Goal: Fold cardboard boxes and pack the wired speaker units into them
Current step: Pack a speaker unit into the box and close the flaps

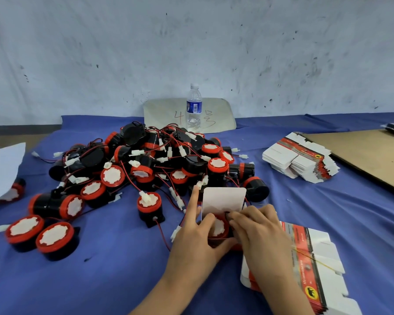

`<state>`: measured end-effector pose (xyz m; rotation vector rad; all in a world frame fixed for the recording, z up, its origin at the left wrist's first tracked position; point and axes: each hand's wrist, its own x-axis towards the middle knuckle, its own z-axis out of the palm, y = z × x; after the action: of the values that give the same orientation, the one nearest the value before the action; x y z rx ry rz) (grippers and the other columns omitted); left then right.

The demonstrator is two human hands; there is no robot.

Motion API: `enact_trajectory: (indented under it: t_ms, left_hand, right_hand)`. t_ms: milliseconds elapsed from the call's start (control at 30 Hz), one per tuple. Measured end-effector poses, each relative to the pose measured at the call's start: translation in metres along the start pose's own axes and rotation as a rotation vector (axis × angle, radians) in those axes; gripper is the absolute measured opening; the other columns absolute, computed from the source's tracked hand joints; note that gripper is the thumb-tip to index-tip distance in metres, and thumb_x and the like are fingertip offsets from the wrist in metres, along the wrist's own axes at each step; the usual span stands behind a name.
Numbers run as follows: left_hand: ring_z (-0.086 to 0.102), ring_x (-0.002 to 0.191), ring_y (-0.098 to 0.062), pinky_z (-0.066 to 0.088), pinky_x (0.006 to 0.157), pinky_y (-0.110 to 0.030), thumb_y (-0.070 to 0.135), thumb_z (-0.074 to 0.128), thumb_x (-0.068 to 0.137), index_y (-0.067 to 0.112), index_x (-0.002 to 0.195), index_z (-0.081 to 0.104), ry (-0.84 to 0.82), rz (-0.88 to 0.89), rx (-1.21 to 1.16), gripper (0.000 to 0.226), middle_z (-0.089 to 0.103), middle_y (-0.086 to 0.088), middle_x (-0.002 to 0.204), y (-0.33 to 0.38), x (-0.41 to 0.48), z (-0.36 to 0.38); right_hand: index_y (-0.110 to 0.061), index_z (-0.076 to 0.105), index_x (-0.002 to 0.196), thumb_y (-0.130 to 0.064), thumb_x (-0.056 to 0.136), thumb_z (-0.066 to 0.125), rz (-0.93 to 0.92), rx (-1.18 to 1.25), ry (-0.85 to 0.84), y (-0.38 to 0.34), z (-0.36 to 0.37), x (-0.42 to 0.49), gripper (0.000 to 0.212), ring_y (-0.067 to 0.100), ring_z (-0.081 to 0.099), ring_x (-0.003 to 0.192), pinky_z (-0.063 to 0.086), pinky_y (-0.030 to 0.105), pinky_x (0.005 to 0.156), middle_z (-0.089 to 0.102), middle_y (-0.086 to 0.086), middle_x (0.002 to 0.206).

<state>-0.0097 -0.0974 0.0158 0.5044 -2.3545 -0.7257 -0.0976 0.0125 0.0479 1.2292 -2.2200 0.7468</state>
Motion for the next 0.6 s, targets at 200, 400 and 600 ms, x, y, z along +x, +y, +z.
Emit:
enact_trajectory:
  t_ms: [200, 400, 600]
  left_hand:
    - [0.056, 0.112, -0.012, 0.05, 0.081, -0.029, 0.067, 0.061, 0.072, 0.031, 0.089, 0.047, -0.023, -0.055, 0.051, 0.042, -0.024, 0.033, 0.147, -0.003, -0.001, 0.001]
    - [0.045, 0.123, 0.002, 0.045, 0.09, -0.018, 0.053, 0.06, 0.082, 0.045, 0.12, 0.053, -0.077, 0.041, 0.029, 0.039, -0.019, 0.031, 0.152, -0.01, -0.005, 0.006]
    - [0.033, 0.133, 0.002, 0.038, 0.103, -0.017, 0.049, 0.062, 0.086, 0.048, 0.132, 0.039, -0.116, 0.056, -0.049, 0.051, 0.004, 0.018, 0.156, -0.013, -0.004, 0.01]
  right_hand:
    - [-0.015, 0.077, 0.078, -0.01, 0.057, 0.091, -0.057, -0.074, -0.122, 0.003, 0.004, 0.0, 0.026, 0.021, 0.056, 0.06, 0.051, 0.031, 0.045, 0.066, -0.004, 0.074]
    - [-0.008, 0.074, 0.088, 0.004, 0.038, 0.087, -0.117, -0.098, -0.179, -0.002, 0.005, -0.003, 0.053, 0.023, 0.061, 0.065, 0.055, 0.031, 0.052, 0.065, 0.004, 0.081]
    - [-0.007, 0.071, 0.105, 0.004, 0.044, 0.085, -0.077, -0.07, -0.247, -0.004, 0.002, 0.0, 0.064, 0.024, 0.061, 0.072, 0.055, 0.029, 0.057, 0.066, 0.003, 0.093]
